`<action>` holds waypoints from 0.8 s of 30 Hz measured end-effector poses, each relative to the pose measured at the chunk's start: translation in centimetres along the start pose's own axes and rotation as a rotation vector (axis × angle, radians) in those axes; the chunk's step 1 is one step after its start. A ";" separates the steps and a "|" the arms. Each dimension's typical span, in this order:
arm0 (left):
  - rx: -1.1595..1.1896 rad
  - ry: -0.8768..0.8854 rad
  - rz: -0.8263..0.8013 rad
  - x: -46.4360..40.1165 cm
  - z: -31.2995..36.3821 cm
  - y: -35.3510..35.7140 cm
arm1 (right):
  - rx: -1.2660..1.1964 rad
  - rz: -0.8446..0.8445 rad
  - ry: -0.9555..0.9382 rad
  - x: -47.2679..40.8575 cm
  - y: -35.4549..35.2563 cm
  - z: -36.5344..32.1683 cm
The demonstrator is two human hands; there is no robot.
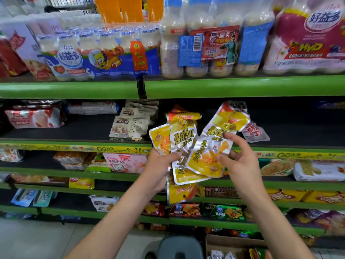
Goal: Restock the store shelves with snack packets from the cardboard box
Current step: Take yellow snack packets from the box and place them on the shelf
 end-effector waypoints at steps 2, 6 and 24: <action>-0.001 -0.019 0.040 0.0 0.1 -0.9 | 0.033 0.032 -0.018 -0.1 -1.1 0.1; -0.002 -0.023 0.058 0.0 0.4 -2.5 | 0.066 0.017 -0.041 -0.1 -2.2 0.3; -0.045 -0.020 0.039 0.3 -0.6 -2.6 | 0.159 -0.032 -0.183 0.5 -0.6 -0.4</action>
Point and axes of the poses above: each hand's wrist, its own x-axis away from the middle knuckle, its own y-axis out of the palm, z = x × y, the point moved 3 cm from there along -x, towards the middle knuckle, and after that the axes turned 6 degrees about -z, right-handed, at the moved point
